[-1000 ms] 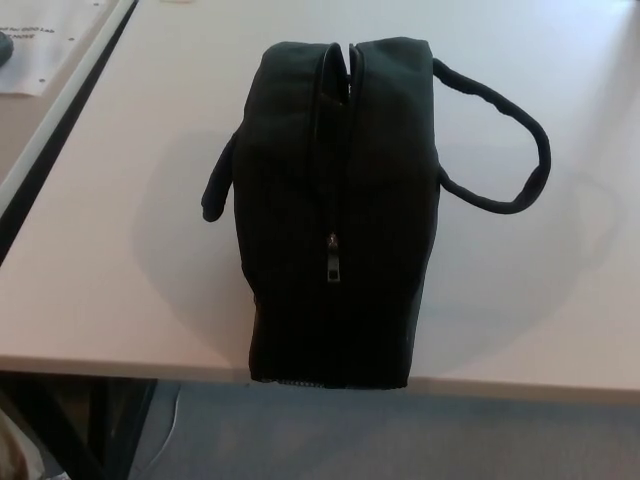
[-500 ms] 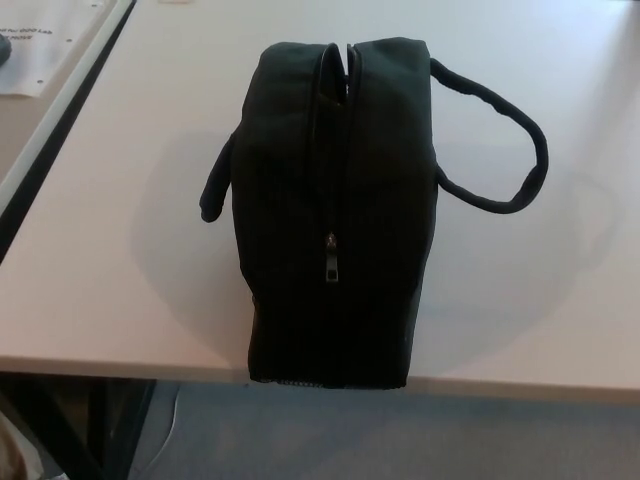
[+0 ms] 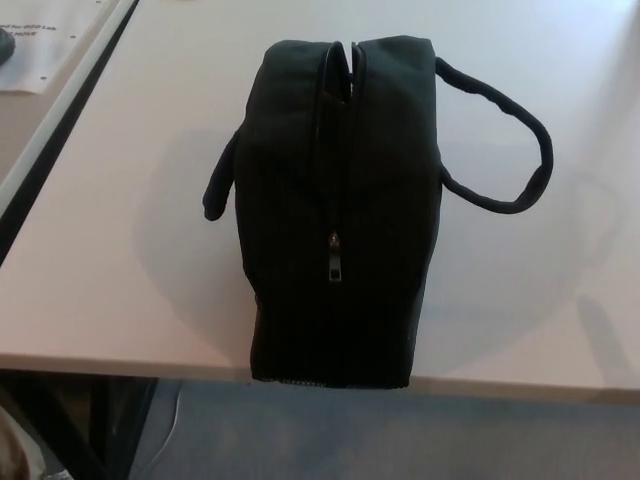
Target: A lunch bag is kept on the middle of the desk and the robot uses both its hands to grab the opening of the bag from the left and right and moves its hands away from each other to spread the bag open
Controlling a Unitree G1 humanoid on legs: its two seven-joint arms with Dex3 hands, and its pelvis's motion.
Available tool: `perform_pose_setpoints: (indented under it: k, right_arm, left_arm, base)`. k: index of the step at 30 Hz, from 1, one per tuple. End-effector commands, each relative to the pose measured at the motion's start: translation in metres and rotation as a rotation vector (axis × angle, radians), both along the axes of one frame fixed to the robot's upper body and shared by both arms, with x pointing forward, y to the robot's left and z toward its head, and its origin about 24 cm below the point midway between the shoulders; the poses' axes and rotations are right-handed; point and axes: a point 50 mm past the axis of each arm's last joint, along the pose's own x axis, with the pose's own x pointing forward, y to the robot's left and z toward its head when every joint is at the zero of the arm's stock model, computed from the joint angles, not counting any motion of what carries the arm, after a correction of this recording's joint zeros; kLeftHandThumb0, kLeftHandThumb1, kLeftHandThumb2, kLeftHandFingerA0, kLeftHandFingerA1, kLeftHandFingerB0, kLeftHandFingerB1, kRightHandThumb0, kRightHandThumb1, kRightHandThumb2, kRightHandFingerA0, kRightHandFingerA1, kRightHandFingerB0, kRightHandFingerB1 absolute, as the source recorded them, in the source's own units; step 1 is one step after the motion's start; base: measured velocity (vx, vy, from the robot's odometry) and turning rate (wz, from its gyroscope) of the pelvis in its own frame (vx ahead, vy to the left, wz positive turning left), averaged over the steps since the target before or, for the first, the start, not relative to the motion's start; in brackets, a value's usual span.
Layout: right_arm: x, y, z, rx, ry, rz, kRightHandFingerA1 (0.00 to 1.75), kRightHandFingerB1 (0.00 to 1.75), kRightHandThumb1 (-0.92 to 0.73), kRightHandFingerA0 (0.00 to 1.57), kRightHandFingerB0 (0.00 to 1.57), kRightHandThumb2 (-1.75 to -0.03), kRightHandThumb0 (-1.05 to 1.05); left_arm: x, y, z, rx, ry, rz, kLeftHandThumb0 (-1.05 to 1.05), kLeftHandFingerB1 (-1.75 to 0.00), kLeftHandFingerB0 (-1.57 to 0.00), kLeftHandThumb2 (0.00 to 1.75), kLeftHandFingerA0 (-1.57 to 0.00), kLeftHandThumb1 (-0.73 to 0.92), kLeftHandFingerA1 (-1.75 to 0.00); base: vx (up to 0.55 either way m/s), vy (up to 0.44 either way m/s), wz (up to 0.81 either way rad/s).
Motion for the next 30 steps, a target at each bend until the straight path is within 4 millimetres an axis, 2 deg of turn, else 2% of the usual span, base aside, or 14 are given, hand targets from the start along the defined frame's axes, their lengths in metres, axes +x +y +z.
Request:
perform_pose_setpoints:
  k: [1, 3, 4, 5, 7, 8, 11, 12, 18, 20, 21, 22, 24, 30]
  right_arm:
    - [0.071, 0.002, 0.119, -0.263, -0.329, -0.038, 0.35, 0.23, -0.42, 0.27, 0.08, -0.55, -0.4]
    - [0.082, 0.011, 0.13, -0.299, -0.323, -0.016, 0.42, 0.3, -0.36, 0.24, 0.08, -0.65, -0.52]
    - [0.088, 0.016, 0.136, -0.332, -0.319, -0.016, 0.42, 0.36, -0.37, 0.24, 0.07, -0.67, -0.55]
    - [0.093, 0.021, 0.14, -0.356, -0.308, -0.012, 0.44, 0.36, -0.38, 0.23, 0.07, -0.68, -0.56]
    - [0.111, 0.04, 0.153, -0.408, -0.261, 0.017, 0.42, 0.36, -0.38, 0.22, 0.06, -0.68, -0.55]
    - [0.117, 0.047, 0.156, -0.416, -0.259, 0.041, 0.42, 0.35, -0.37, 0.24, 0.08, -0.63, -0.5]
    - [0.134, 0.066, 0.158, -0.443, -0.248, 0.091, 0.42, 0.33, -0.36, 0.24, 0.07, -0.65, -0.48]
    - [0.138, 0.071, 0.16, -0.457, -0.249, 0.098, 0.42, 0.34, -0.36, 0.25, 0.07, -0.65, -0.5]
    - [0.161, 0.113, 0.172, -0.53, -0.245, 0.185, 0.34, 0.27, -0.48, 0.29, 0.11, -0.55, -0.41]
    - [0.166, 0.126, 0.176, -0.537, -0.26, 0.219, 0.43, 0.35, -0.38, 0.29, 0.1, -0.64, -0.46]
    - [0.17, 0.138, 0.178, -0.554, -0.267, 0.237, 0.35, 0.27, -0.48, 0.32, 0.1, -0.55, -0.42]
    - [0.172, 0.143, 0.179, -0.562, -0.266, 0.243, 0.35, 0.24, -0.48, 0.32, 0.09, -0.57, -0.44]
    - [0.176, 0.159, 0.181, -0.57, -0.276, 0.276, 0.44, 0.33, -0.38, 0.29, 0.07, -0.67, -0.52]
    - [0.178, 0.197, 0.172, -0.607, -0.289, 0.385, 0.44, 0.37, -0.38, 0.27, 0.12, -0.65, -0.48]
  left_arm:
    - [0.075, -0.03, 0.104, 0.532, -0.273, -0.377, -0.32, -0.35, -0.22, 0.64, -0.25, 0.57, -0.33]
    - [0.088, -0.035, 0.109, 0.58, -0.262, -0.413, -0.29, -0.36, -0.24, 0.61, -0.3, 0.51, -0.34]
    - [0.095, -0.038, 0.111, 0.597, -0.277, -0.432, -0.13, -0.48, -0.15, 0.83, -0.28, 0.35, -0.53]
    - [0.102, -0.041, 0.113, 0.622, -0.278, -0.436, -0.16, -0.33, -0.23, 0.53, -0.39, 0.47, -0.33]
    - [0.128, -0.054, 0.112, 0.709, -0.316, -0.477, -0.06, -0.33, -0.28, 0.51, -0.42, 0.36, -0.35]
    - [0.138, -0.06, 0.111, 0.75, -0.345, -0.497, -0.05, -0.5, -0.12, 0.77, -0.31, 0.25, -0.56]
    - [0.156, -0.073, 0.107, 0.772, -0.361, -0.57, -0.01, -0.5, -0.1, 0.85, -0.26, 0.33, -0.54]
    - [0.161, -0.079, 0.105, 0.778, -0.358, -0.586, -0.01, -0.37, -0.16, 0.59, -0.37, 0.53, -0.36]
    - [0.188, -0.114, 0.094, 0.817, -0.389, -0.669, -0.04, -0.41, -0.05, 0.62, -0.35, 0.5, -0.42]
    - [0.194, -0.128, 0.088, 0.817, -0.375, -0.722, -0.08, -0.42, -0.05, 0.61, -0.33, 0.5, -0.42]
    - [0.196, -0.138, 0.084, 0.816, -0.381, -0.755, -0.07, -0.51, -0.04, 0.86, -0.22, 0.33, -0.54]
    - [0.198, -0.144, 0.08, 0.816, -0.396, -0.774, -0.05, -0.39, -0.05, 0.65, -0.35, 0.48, -0.43]
    - [0.2, -0.16, 0.07, 0.805, -0.419, -0.818, -0.01, -0.28, -0.04, 0.74, -0.32, 0.42, -0.45]
    - [0.201, -0.201, 0.041, 0.762, -0.405, -0.976, 0.01, -0.39, -0.08, 0.69, -0.33, 0.48, -0.43]
  base:
    - [0.0, 0.0, 0.0]
    - [0.0, 0.0, 0.0]
    - [0.0, 0.0, 0.0]
    - [0.0, 0.0, 0.0]
    - [0.0, 0.0, 0.0]
    - [0.0, 0.0, 0.0]
    - [0.0, 0.0, 0.0]
    - [0.0, 0.0, 0.0]
    - [0.0, 0.0, 0.0]
    - [0.0, 0.0, 0.0]
    - [0.0, 0.0, 0.0]
    - [0.0, 0.0, 0.0]
    - [0.0, 0.0, 0.0]
    - [0.0, 0.0, 0.0]
